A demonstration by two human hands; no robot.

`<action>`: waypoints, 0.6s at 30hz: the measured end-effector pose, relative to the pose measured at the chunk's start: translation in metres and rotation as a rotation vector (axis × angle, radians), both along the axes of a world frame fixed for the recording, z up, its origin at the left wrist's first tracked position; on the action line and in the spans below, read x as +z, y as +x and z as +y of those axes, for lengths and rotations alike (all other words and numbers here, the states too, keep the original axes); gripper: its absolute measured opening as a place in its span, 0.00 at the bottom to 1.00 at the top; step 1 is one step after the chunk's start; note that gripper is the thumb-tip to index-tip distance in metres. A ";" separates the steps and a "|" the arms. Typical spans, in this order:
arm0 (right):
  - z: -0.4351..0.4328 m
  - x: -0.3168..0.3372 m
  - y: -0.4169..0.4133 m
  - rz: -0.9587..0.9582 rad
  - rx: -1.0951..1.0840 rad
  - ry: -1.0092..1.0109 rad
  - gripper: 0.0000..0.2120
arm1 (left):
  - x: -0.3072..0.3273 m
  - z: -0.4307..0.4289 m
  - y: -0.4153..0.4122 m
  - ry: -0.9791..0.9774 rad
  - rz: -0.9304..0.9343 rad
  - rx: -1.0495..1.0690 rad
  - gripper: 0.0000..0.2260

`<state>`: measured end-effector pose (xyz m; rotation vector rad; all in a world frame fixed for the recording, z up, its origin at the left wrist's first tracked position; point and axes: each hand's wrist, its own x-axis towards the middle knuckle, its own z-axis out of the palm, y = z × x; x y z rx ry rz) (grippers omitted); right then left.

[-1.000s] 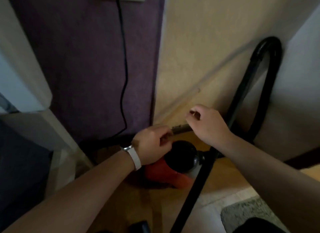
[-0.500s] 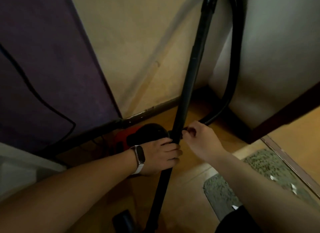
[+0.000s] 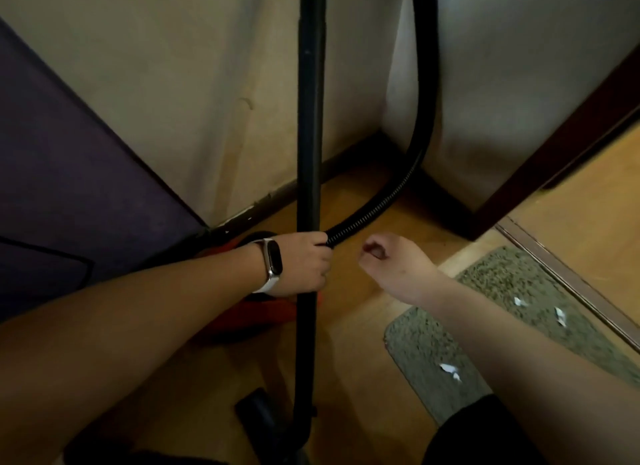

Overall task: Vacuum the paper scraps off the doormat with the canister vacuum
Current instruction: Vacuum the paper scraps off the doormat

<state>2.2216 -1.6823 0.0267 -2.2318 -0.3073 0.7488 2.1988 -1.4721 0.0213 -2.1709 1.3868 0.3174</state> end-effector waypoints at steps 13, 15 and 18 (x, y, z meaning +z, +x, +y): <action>-0.105 0.109 -0.133 0.404 -0.429 -0.036 0.09 | 0.150 -0.095 0.032 -0.191 0.176 0.057 0.18; -0.113 0.134 -0.151 0.499 -0.532 0.007 0.08 | 0.173 -0.112 0.035 -0.174 0.197 0.070 0.18; -0.119 0.167 -0.162 0.629 -0.644 0.087 0.08 | 0.196 -0.135 0.040 -0.146 0.219 0.119 0.18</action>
